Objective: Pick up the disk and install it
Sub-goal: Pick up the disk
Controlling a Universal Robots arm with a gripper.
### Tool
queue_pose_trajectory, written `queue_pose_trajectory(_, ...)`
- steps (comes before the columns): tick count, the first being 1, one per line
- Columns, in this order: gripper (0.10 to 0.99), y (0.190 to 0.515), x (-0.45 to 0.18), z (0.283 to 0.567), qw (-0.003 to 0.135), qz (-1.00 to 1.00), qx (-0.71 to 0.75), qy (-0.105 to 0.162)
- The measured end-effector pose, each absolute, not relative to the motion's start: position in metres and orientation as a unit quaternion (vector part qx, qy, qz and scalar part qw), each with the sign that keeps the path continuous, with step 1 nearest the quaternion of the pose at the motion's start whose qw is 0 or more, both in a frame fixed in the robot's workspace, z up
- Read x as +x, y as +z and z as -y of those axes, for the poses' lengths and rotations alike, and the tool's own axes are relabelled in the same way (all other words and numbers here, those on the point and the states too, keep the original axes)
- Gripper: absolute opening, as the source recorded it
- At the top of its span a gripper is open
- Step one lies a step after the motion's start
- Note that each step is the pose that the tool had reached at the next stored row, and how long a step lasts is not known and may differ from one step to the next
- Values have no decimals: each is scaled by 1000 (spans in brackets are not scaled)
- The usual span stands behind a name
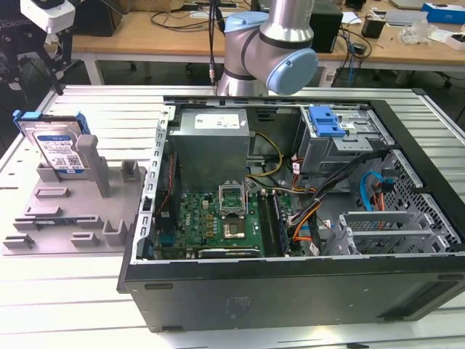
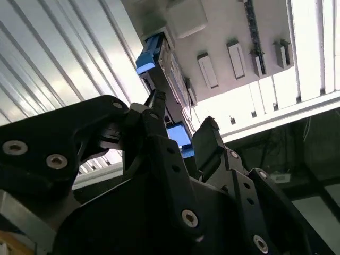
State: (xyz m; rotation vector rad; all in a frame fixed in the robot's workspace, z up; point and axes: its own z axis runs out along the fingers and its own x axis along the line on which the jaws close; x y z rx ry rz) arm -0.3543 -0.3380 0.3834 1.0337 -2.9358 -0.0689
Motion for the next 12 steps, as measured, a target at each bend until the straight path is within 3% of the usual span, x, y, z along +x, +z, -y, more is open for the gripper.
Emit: queue_pose_trajectory(12,482,383,-354,338,17,890,454,-20)
